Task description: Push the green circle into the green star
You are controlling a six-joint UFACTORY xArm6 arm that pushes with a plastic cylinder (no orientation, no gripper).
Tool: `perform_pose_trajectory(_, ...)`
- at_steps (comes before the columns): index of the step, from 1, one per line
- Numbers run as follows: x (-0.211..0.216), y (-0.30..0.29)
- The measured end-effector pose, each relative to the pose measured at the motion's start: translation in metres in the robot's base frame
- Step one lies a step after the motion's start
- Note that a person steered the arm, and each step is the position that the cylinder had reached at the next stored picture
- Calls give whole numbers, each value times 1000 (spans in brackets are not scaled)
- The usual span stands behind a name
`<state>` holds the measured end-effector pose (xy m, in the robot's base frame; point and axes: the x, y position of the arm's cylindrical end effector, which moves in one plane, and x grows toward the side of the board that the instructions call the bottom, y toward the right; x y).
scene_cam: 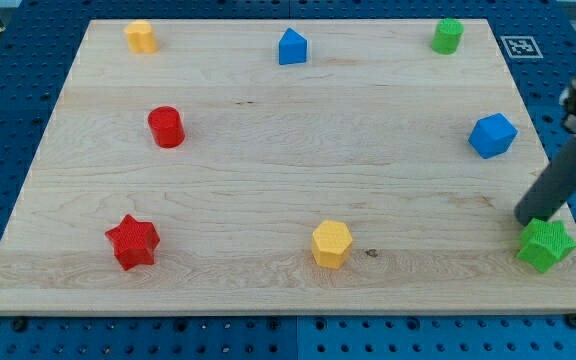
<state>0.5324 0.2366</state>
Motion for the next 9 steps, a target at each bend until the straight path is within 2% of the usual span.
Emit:
perform_pose_trajectory(2,-16,-18)
perform_pose_trajectory(3,-67,-51)
perform_pose_trajectory(5,-137,-113)
perform_pose_trajectory(6,-180,-116)
perform_pose_trajectory(7,-215,-83)
perform_pose_trajectory(9,-223,22)
